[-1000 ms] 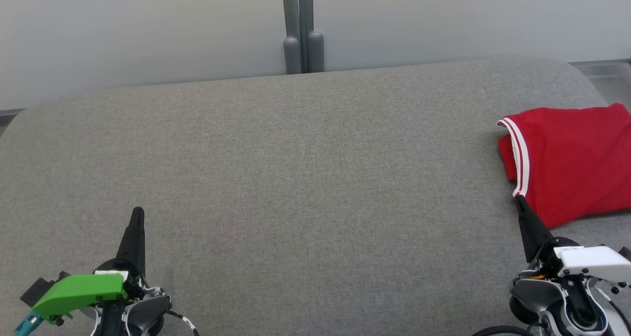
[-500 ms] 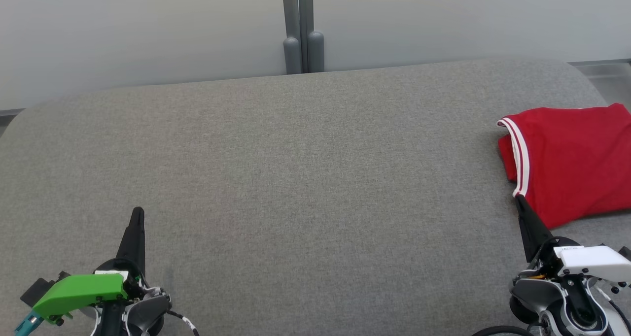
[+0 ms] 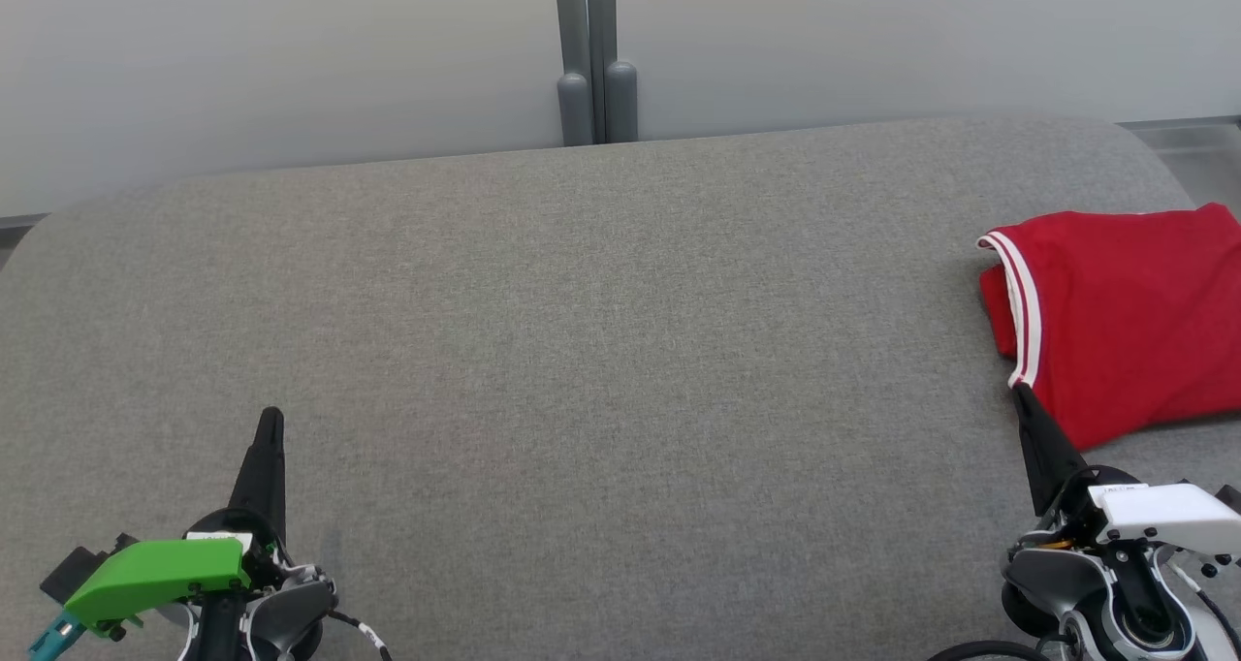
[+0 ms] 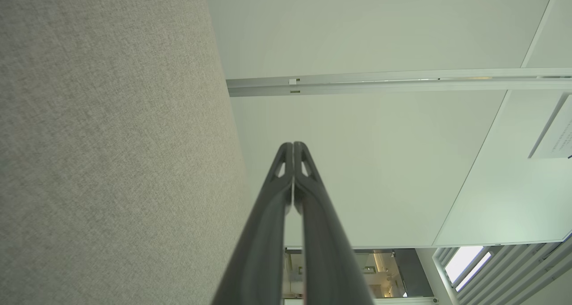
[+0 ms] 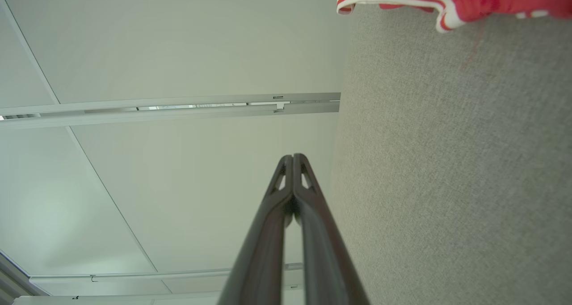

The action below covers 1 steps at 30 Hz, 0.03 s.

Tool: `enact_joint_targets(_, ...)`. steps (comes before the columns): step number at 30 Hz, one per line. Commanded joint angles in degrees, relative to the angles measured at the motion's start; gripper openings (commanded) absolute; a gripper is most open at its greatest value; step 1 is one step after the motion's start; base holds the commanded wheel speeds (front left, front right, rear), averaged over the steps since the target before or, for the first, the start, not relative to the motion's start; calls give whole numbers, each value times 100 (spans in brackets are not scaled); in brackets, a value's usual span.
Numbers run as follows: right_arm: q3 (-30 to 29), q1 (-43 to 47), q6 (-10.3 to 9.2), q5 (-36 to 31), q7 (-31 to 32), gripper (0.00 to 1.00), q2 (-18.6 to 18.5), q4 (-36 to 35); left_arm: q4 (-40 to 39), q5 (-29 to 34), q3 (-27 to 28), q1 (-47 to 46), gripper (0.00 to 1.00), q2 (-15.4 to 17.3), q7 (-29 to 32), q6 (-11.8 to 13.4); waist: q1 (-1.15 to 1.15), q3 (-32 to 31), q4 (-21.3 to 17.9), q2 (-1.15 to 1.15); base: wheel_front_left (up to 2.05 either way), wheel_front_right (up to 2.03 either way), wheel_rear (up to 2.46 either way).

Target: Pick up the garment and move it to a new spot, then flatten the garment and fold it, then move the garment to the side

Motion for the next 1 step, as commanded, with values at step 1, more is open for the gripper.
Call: enact_joint_targets(1, -12, -42, 2, -23, 16, 0, -9, 10, -16, -4, 10, -86, 0, 40, 2, -36, 0, 0, 0, 0, 0, 0, 0)
